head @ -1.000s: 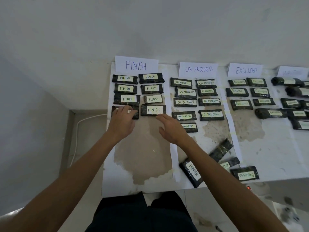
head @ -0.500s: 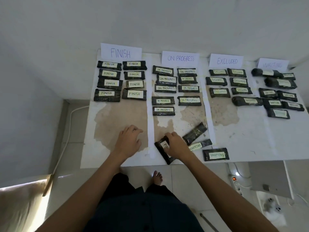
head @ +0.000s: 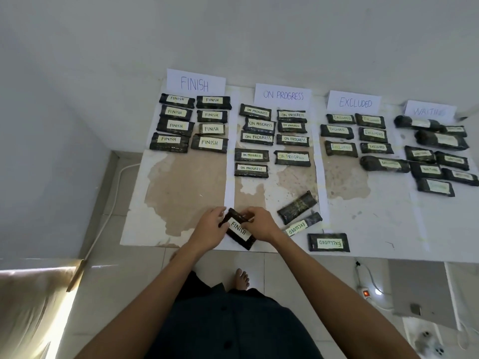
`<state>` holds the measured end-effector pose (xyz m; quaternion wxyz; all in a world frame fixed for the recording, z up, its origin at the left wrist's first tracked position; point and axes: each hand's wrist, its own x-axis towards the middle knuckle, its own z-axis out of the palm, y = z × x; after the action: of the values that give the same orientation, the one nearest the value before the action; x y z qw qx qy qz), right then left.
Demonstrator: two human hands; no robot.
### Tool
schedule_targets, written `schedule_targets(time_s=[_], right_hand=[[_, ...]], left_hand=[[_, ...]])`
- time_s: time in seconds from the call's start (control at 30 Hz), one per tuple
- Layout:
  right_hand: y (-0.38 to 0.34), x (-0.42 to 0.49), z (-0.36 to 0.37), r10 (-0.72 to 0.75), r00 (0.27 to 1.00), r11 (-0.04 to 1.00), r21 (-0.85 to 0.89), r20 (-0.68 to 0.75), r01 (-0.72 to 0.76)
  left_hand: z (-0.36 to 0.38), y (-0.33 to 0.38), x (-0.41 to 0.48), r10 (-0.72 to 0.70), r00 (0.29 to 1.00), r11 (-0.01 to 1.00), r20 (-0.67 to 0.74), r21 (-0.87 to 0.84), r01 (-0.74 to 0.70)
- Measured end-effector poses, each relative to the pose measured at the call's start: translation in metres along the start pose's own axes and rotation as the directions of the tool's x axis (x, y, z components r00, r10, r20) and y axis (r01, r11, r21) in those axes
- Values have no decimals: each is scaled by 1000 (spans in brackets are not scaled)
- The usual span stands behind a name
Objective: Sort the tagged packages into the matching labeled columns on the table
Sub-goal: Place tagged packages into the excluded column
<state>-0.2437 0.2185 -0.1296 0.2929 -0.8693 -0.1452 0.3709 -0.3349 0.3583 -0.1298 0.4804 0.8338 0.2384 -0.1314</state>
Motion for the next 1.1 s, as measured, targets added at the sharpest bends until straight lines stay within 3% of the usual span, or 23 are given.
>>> schedule_targets(time_s=[0.17,0.27,0.33,0.4,0.53,0.67,0.73,0.83,0.93,1.1], right_hand=[[-22,4,-7,-96,995,993,74,34,93],[-31,8,-4,-244,969,952,-181,31,246],[-35,14,1,-337,939,828,-454,63,328],[-43,20,4,-384,920,726,-590,78,353],[-60,40,8,-446,892,658,-651,69,379],[-80,74,6,-457,889,675,-641,26,365],[-88,95,3,-441,897,678,-649,18,346],[-99,127,1,-420,906,662,-669,39,336],[-106,153,2,-416,907,638,-690,65,342],[-105,176,3,-408,907,628,-690,101,359]], left_hand=[[-10,1,7,-137,990,972,-25,-196,130],[-21,-2,12,-212,977,925,-22,-328,193],[-29,-3,17,-253,967,899,-23,-375,226],[-38,-5,24,-266,963,888,-33,-398,232],[-56,-7,44,-290,957,850,-22,-465,247],[-76,-8,73,-298,952,832,-77,-509,219],[-87,-12,89,-279,943,902,-181,-386,193],[-101,-25,107,-115,948,993,-296,-46,106],[-109,-40,120,46,957,958,-286,285,39],[-111,-54,131,113,974,874,-196,485,-4]])
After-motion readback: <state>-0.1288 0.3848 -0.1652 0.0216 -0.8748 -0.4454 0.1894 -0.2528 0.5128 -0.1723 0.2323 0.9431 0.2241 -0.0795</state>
